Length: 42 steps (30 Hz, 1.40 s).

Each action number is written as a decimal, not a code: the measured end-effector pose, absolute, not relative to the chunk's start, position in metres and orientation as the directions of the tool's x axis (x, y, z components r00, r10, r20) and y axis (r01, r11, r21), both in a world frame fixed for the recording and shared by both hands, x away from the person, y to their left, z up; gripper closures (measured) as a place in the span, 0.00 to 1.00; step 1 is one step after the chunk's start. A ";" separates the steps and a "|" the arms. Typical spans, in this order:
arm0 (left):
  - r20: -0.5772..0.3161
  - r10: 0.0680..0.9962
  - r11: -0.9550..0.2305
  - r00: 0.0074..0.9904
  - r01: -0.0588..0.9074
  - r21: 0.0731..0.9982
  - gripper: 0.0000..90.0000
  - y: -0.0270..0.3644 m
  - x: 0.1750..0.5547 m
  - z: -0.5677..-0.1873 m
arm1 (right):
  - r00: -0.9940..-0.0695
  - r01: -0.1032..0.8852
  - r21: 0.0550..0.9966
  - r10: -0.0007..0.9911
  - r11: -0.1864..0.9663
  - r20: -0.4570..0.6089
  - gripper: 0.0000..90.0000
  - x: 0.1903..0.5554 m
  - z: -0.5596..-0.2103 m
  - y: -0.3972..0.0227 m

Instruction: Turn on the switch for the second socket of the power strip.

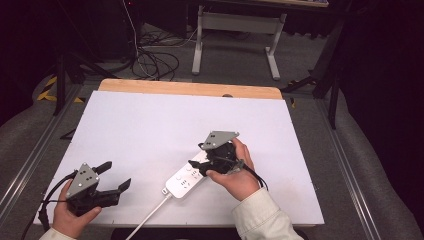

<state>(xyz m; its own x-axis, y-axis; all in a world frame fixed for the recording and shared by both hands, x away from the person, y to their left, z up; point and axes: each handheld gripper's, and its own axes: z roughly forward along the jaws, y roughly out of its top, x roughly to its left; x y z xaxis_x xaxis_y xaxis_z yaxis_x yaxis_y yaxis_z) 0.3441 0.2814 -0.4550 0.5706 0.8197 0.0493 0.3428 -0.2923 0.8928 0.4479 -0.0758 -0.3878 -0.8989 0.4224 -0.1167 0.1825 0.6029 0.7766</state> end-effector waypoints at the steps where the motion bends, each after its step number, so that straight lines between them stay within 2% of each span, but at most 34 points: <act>1: 0.050 0.820 -0.292 0.570 0.343 0.893 0.20 0.281 0.344 -0.455 | -0.897 0.184 0.784 0.427 0.593 -0.113 0.42 0.447 -0.386 -0.079; 17: 0.042 0.817 -0.286 0.575 0.340 0.896 0.20 0.281 0.343 -0.455 | -0.849 0.243 0.846 0.527 0.475 -0.051 0.31 0.435 -0.387 -0.130; 42: 0.046 0.813 -0.288 0.581 0.332 0.898 0.17 0.282 0.342 -0.455 | -0.766 0.314 0.892 0.642 0.326 0.035 0.24 0.415 -0.437 -0.220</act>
